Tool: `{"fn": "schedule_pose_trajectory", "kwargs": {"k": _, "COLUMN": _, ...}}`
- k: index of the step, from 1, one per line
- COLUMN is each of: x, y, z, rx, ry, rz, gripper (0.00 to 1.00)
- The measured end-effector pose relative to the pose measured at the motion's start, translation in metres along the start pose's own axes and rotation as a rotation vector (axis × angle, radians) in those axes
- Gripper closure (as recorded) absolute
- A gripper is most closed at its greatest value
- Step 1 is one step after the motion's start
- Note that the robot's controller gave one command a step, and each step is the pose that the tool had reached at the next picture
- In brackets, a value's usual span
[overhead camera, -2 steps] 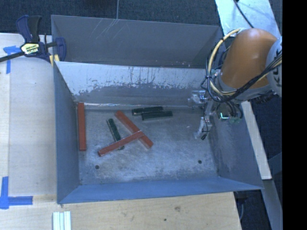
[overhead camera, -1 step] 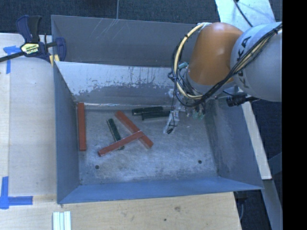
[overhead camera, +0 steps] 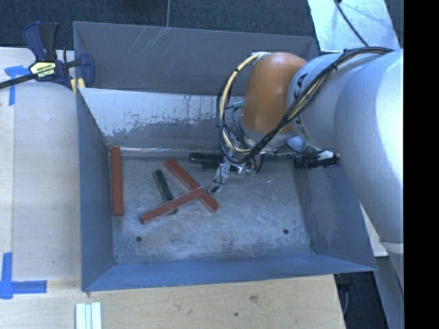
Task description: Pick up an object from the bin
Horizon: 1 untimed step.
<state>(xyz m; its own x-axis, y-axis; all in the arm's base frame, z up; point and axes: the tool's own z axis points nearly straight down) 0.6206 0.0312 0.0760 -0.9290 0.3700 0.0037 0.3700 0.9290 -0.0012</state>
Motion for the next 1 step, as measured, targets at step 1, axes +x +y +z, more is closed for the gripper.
{"fn": "schedule_pose_trajectory", "kwargs": {"k": 1, "x": -0.0019, "y": 0.0001, "z": -0.0033, "rx": -0.001, "ry": -0.006, "rz": -0.001, "gripper": 1.00}}
